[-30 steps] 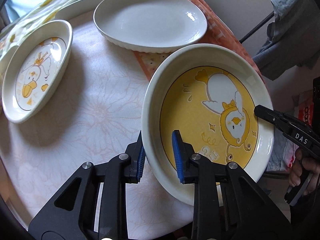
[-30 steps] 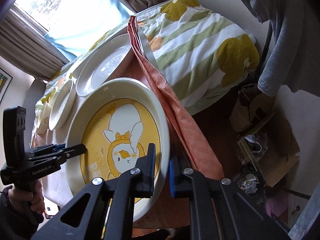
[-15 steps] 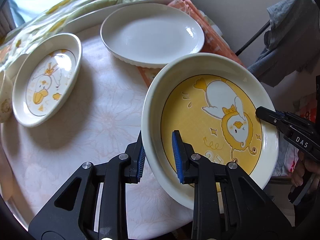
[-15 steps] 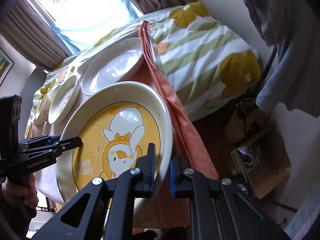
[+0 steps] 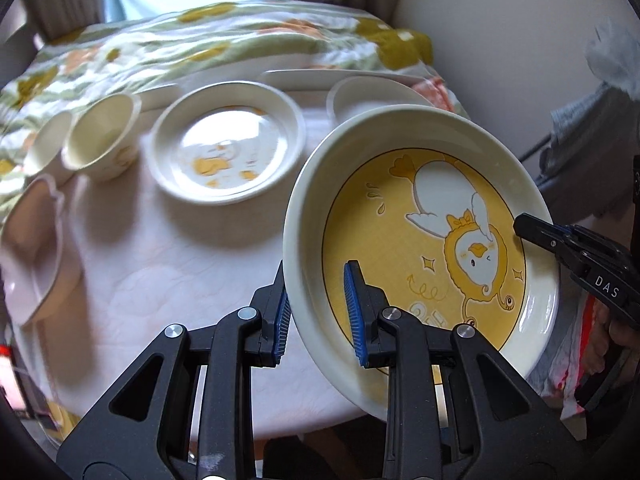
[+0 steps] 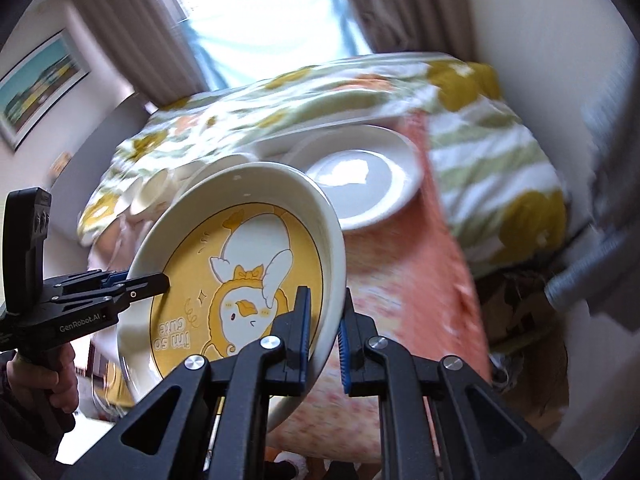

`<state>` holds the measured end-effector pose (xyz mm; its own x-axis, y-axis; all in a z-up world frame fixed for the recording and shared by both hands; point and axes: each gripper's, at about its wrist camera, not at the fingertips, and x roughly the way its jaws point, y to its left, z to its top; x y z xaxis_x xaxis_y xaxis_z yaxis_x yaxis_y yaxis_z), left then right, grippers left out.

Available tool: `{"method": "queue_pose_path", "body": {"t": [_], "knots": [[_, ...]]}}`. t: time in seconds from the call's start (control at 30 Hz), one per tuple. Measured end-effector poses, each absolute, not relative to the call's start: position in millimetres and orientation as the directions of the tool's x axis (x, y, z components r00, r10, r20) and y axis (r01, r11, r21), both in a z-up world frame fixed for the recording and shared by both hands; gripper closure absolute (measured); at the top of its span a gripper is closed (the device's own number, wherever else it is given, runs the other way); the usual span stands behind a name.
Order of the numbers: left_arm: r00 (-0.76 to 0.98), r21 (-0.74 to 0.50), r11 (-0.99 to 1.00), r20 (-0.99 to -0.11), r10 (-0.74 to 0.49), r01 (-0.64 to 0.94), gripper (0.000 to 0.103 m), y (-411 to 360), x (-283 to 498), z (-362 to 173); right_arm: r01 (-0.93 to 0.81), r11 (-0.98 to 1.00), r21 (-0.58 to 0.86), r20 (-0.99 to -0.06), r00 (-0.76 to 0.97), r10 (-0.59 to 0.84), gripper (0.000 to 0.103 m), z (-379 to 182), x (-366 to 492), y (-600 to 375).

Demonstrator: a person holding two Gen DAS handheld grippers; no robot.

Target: Organize plates and bowls

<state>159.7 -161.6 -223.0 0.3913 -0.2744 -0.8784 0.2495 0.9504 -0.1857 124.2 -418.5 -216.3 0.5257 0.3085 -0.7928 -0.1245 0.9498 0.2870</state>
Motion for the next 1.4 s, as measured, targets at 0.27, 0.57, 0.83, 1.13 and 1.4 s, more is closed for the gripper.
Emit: {"method": "queue_pose_path", "body": {"t": [0.27, 0.57, 0.83, 1.13, 1.4], "knots": [[0.419, -0.171, 0.982, -0.888, -0.189, 0.079, 0.081, -65.6, 137.9, -234.2, -0.272, 0.914, 0.302, -0.792, 0.462, 0.399, 0.092, -220.2, 146.2, -329.4], [0.372, -0.176, 0.984, -0.915, -0.156, -0.019, 0.081, 22.4, 127.4, -290.1, -0.341, 0.882, 0.326, -0.820, 0.362, 0.443, 0.092, -265.5, 156.1, -232.6], [0.366, -0.172, 0.985, -0.918, -0.152, -0.023, 0.081, 53.4, 135.3, -321.5, -0.349, 0.882, 0.317, -0.824, 0.359, 0.439, 0.092, -300.1, 161.8, -198.7], [0.403, -0.139, 0.990, -0.905, -0.135, 0.022, 0.081, 49.2, 139.4, -324.6, -0.336, 0.892, 0.302, -0.843, 0.344, 0.414, 0.092, -311.1, 162.1, -198.5], [0.407, -0.135, 0.991, -0.905, -0.126, 0.005, 0.081, 48.2, 139.5, -325.0, -0.350, 0.893, 0.282, -0.857, 0.326, 0.398, 0.091, -309.7, 163.9, -195.3]]}}
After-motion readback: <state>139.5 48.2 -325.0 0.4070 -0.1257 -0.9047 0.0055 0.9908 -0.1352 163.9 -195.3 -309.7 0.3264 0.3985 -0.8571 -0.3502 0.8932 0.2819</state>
